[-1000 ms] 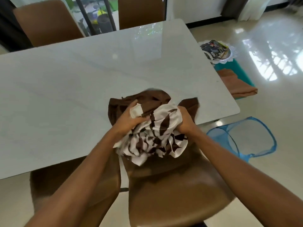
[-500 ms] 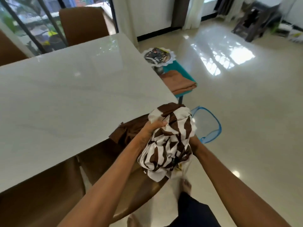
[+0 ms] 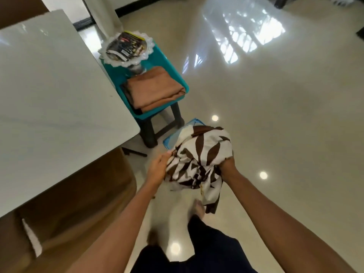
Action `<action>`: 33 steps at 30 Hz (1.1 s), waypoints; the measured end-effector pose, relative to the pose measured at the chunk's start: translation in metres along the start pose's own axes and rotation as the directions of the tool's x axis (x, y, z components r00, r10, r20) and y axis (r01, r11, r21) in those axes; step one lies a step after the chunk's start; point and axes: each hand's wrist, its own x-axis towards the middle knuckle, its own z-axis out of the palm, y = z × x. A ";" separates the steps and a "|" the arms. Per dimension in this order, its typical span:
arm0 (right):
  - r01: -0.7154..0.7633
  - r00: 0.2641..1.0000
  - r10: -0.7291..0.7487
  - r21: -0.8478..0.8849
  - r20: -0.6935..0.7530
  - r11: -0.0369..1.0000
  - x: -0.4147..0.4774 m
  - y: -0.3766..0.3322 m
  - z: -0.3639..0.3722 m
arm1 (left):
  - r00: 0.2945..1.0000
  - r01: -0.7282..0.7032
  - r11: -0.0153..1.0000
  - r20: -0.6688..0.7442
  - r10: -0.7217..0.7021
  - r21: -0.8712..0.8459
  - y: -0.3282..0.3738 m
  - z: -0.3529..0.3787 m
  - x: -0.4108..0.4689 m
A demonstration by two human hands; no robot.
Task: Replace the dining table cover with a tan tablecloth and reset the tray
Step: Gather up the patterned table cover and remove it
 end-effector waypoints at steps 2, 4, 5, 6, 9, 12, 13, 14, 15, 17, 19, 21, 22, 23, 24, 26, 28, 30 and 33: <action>0.082 0.996 -0.086 -0.139 -0.018 0.987 0.022 -0.016 0.007 | 0.996 0.056 0.996 -0.080 -0.050 0.064 -0.019 -0.004 0.020; 0.216 0.973 -0.230 -0.339 0.000 0.916 0.045 -0.027 0.019 | 0.971 0.214 0.973 -0.126 -0.204 0.080 -0.041 -0.005 0.046; 0.291 0.951 -0.307 -0.444 0.038 0.847 0.056 -0.027 0.025 | 0.953 0.291 0.953 -0.108 -0.282 0.081 -0.048 -0.006 0.058; 0.332 0.933 -0.352 -0.542 0.070 0.772 0.067 -0.024 0.031 | 0.937 0.345 0.933 -0.088 -0.337 0.104 -0.055 -0.005 0.072; 0.357 0.915 -0.391 -0.650 0.099 0.671 0.099 -0.011 0.049 | 0.937 0.349 0.913 -0.091 -0.338 0.211 -0.072 0.001 0.115; 0.372 0.901 -0.422 -0.676 0.099 0.636 0.149 0.014 0.068 | 0.926 0.376 0.905 -0.056 -0.372 0.198 -0.088 0.018 0.168; 0.366 0.900 -0.424 -0.703 0.102 0.610 0.168 0.022 0.072 | 0.919 0.393 0.899 -0.049 -0.392 0.192 -0.092 0.025 0.182; 0.339 0.908 -0.413 -0.714 0.076 0.613 0.185 0.029 0.076 | 0.914 0.403 0.895 -0.041 -0.403 0.190 -0.096 0.032 0.196; 0.294 0.920 -0.391 -0.715 0.032 0.634 0.204 0.038 0.078 | 0.915 0.402 0.898 -0.033 -0.403 0.176 -0.099 0.040 0.210; 0.209 0.942 -0.333 -0.692 -0.048 0.690 0.238 0.061 0.077 | 0.916 0.401 0.913 -0.006 -0.401 0.080 -0.105 0.054 0.230; 0.128 0.954 -0.274 -0.666 -0.119 0.735 0.271 0.084 0.076 | 0.912 0.408 0.913 0.023 -0.409 0.023 -0.115 0.069 0.249; 0.038 0.975 -0.178 -0.690 -0.133 0.723 0.299 0.105 0.076 | 0.913 0.409 0.912 -0.009 -0.409 0.029 -0.128 0.076 0.259; -0.009 0.983 -0.124 -0.714 -0.134 0.700 0.313 0.114 0.074 | 0.912 0.410 0.912 -0.032 -0.409 0.029 -0.135 0.077 0.260; -0.062 0.987 -0.068 -0.735 -0.145 0.675 0.330 0.124 0.071 | 0.907 0.420 0.907 -0.051 -0.419 0.021 -0.144 0.077 0.261; -0.122 0.986 -0.007 -0.760 -0.164 0.638 0.343 0.131 0.065 | 0.904 0.425 0.905 -0.063 -0.424 0.011 -0.151 0.077 0.260; -0.228 0.973 0.169 -0.767 -0.157 0.600 0.370 0.143 0.066 | 0.911 0.410 0.912 -0.057 -0.408 0.014 -0.166 0.075 0.257; -0.298 0.953 0.243 -0.718 -0.182 0.629 0.389 0.149 0.081 | 0.922 0.386 0.922 -0.046 -0.384 0.039 -0.178 0.074 0.255; -0.303 0.951 0.255 -0.706 -0.176 0.640 0.403 0.155 0.098 | 0.927 0.375 0.925 -0.039 -0.373 0.065 -0.188 0.072 0.256; -0.107 0.968 0.249 -0.956 -0.037 0.274 0.410 0.163 0.108 | 0.924 0.382 0.924 0.000 -0.382 0.031 -0.190 0.073 0.261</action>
